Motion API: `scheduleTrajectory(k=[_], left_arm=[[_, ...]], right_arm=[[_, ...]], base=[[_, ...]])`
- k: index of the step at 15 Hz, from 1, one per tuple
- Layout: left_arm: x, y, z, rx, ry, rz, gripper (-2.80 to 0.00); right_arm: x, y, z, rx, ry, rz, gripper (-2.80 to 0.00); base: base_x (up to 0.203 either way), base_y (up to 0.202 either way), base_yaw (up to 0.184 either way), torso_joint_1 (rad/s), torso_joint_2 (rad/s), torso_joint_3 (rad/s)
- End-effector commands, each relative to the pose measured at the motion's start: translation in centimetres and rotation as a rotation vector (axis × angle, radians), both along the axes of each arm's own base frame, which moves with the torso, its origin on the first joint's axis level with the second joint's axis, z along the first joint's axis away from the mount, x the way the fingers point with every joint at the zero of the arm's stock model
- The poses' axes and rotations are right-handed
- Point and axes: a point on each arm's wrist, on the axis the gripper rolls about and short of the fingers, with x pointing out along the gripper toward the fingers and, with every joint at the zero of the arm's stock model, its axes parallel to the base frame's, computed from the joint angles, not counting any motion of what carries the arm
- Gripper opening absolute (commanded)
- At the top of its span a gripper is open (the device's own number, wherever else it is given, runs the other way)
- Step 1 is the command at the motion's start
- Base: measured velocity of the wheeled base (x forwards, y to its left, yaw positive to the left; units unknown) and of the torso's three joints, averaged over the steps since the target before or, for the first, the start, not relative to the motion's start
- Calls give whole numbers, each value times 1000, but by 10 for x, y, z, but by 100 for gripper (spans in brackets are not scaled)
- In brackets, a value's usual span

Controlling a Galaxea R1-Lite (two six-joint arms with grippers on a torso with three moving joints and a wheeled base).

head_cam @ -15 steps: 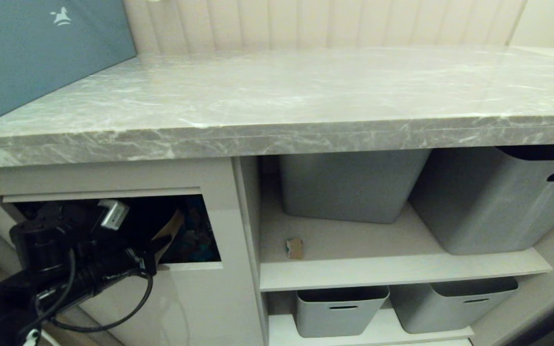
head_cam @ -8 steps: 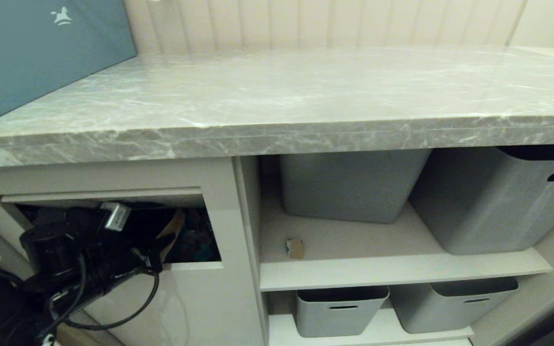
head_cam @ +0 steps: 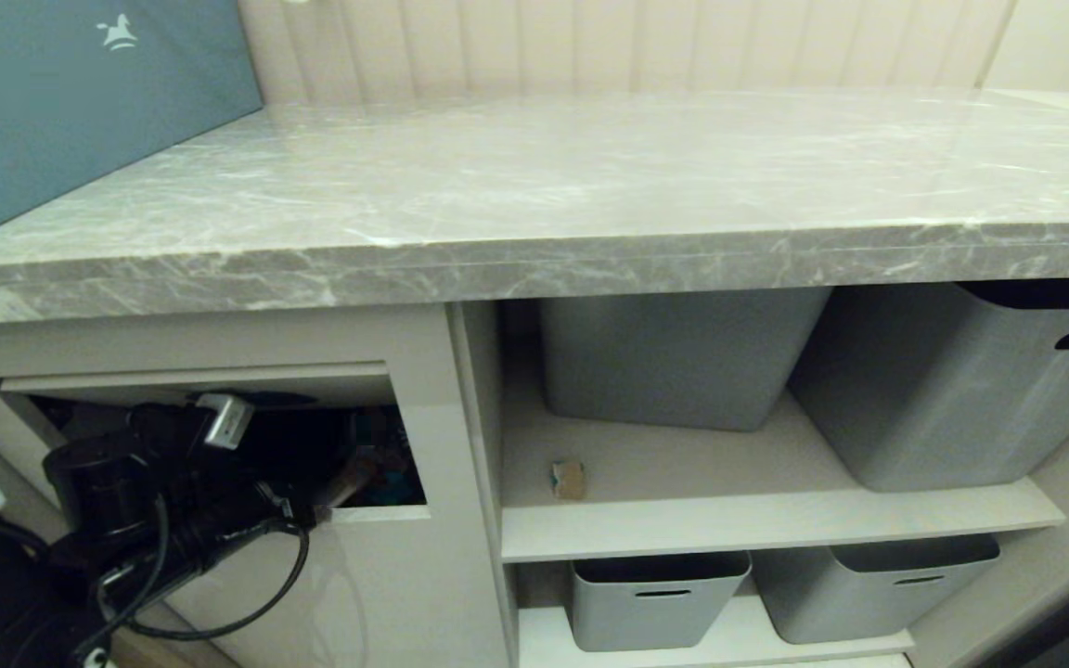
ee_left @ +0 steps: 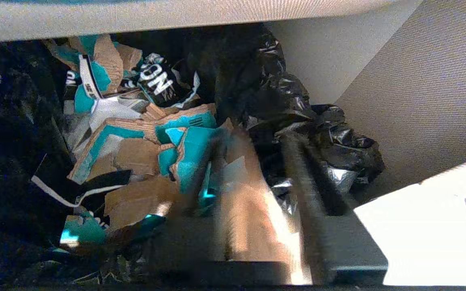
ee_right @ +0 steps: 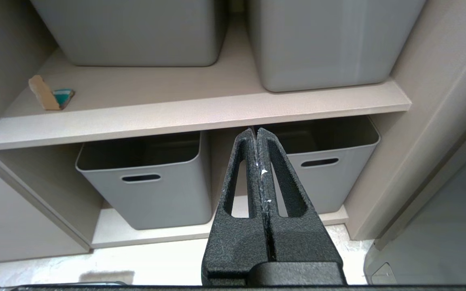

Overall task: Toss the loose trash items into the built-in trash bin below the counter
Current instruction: Put the garbage in the trash can

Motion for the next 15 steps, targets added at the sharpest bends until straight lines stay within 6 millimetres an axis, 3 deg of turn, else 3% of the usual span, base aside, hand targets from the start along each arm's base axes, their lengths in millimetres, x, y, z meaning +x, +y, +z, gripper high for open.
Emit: scheduleTrajectory(k=[1, 7, 10, 13, 15], left_arm=[[-1, 0, 4, -3, -20, -1, 0], [-9, 0, 10, -1, -33, -5, 0], [-42, 0, 12, 4, -5, -14, 0], [-82, 3, 24, 3, -39, -16, 0], [-99, 5, 36, 1, -93, -14, 0]], right_arm=[[0, 0, 0, 0, 2, 1, -280], [0, 0, 0, 0, 4, -2, -280], [0, 0, 0, 0, 3, 0, -280], [0, 0, 0, 0, 3, -1, -280], [0, 0, 0, 0, 4, 0, -280]], base=[[0, 0, 0, 0, 0, 0], [0, 0, 0, 0, 0, 0], [0, 0, 0, 0, 0, 0], [0, 0, 0, 0, 0, 0], [0, 0, 0, 0, 0, 0]])
